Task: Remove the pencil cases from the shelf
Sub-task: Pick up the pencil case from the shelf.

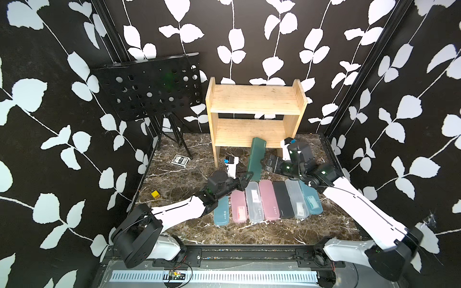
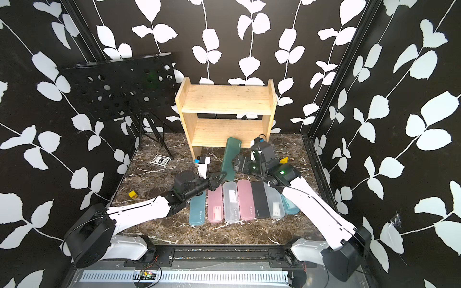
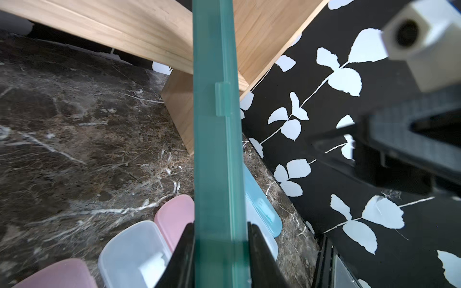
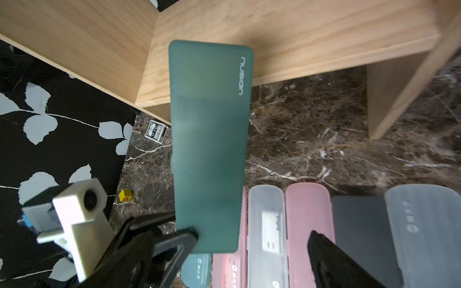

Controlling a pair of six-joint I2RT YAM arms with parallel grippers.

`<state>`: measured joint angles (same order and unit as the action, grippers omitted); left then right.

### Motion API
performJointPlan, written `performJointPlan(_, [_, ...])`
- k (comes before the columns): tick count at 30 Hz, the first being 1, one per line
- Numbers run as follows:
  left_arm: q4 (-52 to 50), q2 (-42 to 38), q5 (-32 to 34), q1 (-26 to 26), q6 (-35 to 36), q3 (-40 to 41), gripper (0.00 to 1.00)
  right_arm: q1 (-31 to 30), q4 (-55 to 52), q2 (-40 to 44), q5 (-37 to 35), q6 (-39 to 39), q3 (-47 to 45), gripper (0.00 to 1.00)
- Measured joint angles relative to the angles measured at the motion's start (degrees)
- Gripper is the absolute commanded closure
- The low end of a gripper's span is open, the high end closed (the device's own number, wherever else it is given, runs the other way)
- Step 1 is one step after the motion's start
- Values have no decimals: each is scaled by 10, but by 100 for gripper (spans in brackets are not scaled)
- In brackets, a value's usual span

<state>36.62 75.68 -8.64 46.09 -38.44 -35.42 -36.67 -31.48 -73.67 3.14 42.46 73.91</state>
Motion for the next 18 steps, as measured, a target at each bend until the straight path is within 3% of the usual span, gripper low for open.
performJointPlan(14, [-13,-105,19,-2,33,46,100,-74,47,-148,-56,11,103,1])
performJointPlan(18, [-22,-125,22,-7,37,57,100,-77,46,-152,-59,10,105,10])
